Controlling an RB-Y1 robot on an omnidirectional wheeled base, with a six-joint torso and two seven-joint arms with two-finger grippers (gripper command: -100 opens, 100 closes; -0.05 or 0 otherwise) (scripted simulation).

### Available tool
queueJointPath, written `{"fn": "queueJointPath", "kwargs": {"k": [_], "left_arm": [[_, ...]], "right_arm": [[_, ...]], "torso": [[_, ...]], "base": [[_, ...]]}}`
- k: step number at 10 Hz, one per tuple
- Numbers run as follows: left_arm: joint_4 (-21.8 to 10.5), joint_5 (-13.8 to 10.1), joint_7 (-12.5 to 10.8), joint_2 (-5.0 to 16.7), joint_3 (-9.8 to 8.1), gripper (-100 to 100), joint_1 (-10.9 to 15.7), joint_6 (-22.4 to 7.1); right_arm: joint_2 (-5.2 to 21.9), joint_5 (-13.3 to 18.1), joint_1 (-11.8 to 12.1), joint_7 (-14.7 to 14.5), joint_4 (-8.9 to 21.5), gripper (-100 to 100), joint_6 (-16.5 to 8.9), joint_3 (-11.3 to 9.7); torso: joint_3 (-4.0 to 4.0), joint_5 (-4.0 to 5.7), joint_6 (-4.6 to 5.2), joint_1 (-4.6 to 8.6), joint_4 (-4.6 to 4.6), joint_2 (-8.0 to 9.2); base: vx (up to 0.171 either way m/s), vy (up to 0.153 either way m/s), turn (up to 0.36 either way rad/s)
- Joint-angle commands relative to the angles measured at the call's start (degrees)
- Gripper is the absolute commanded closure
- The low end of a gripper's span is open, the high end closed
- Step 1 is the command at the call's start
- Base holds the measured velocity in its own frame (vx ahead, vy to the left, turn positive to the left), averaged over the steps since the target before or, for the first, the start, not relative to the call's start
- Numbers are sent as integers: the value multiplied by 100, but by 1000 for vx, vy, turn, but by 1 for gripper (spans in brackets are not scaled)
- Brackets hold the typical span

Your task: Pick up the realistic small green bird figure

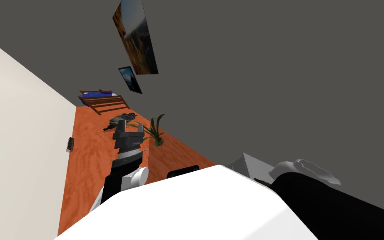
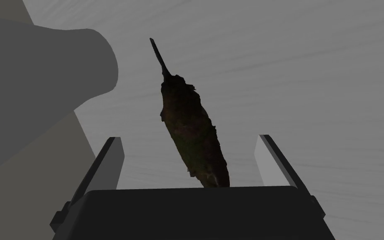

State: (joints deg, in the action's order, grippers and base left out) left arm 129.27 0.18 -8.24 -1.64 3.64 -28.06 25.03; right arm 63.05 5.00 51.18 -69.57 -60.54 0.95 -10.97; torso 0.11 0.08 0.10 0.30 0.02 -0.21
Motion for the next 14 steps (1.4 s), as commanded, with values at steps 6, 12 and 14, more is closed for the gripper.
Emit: {"fn": "queueJointPath", "kwargs": {"k": [6, 12, 14], "left_arm": [[0, 0, 0, 0, 1, 0, 1, 0], [0, 0, 0, 0, 0, 0, 0, 0], [0, 0, 0, 0, 0, 0, -1, 0]], "right_arm": [[-155, 164, -248, 94, 282, -100, -200, -357], [-256, 117, -387, 199, 439, 100, -284, -476], [-254, 117, -389, 198, 440, 100, -286, -474]], "torso": [[-10, -2, -3, -8, -4, 19], [-3, -3, 4, -12, -2, 4], [-3, -1, 7, -9, -2, 4]], "base": [[-26, -22, 142], [-33, 22, 91], [0, 0, 0]]}}
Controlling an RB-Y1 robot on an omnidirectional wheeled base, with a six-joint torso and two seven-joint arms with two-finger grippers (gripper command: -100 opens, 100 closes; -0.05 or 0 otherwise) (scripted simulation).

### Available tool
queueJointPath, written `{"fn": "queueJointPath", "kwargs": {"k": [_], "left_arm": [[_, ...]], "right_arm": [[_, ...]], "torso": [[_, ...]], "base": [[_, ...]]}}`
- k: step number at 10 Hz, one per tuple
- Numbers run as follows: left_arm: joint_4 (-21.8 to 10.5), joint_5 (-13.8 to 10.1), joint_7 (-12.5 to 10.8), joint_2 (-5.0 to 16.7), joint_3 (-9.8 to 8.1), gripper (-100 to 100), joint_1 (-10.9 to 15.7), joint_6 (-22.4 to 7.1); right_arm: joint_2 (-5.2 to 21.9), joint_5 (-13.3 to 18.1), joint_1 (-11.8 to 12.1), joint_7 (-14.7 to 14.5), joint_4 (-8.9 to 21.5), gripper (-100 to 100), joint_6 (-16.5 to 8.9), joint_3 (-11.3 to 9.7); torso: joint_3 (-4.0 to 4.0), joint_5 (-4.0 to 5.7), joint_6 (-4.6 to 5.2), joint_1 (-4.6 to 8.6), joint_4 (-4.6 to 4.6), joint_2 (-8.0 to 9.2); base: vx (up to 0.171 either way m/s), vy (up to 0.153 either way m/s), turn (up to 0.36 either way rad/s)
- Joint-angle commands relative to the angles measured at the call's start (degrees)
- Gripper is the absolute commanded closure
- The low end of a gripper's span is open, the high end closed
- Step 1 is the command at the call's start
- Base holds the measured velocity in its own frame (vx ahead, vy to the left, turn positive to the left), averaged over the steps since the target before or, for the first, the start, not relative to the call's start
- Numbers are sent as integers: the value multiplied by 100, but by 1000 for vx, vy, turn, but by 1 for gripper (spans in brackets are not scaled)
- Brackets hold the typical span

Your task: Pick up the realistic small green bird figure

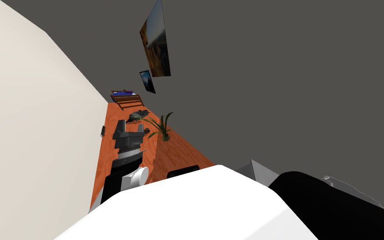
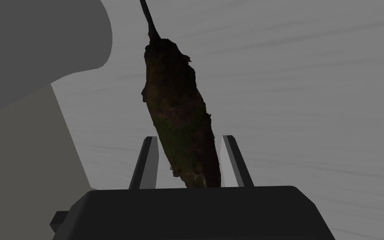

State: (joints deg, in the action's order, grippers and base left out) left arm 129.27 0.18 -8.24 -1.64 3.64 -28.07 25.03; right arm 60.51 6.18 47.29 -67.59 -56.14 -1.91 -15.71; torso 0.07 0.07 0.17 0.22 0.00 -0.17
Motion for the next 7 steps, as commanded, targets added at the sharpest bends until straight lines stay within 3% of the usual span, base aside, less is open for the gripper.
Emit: {"fn": "queueJointPath", "kwargs": {"k": [1, 2, 5, 6, 7], "left_arm": [[0, 0, 0, 0, 0, 0, 0, 0], [0, 0, 0, 0, 0, 0, 0, 0], [0, 0, 0, 1, -1, 0, -2, 0], [0, 0, 0, 0, -1, 0, -1, 0], [0, 0, 0, 0, 0, 0, 0, 0]], "right_arm": [[0, 0, 0, 0, 0, 0, 0, 0], [44, 23, 84, -49, -87, 100, 43, 70], [207, 92, 253, -213, -297, 100, 175, 209], [166, 80, 190, -177, -202, 100, 161, 160], [170, 81, 200, -187, -212, 0, 161, 162]], "torso": [[0, 0, 0, 0, 0, 0], [0, 0, 0, 0, 0, 0], [9, 2, 16, 16, 5, -15], [13, 1, 8, 0, 5, -23], [8, -1, -1, -4, 2, -15]], "base": [[0, 0, 0], [34, -52, -153], [74, -40, -268], [39, 10, -46], [5, 2, 6]]}}
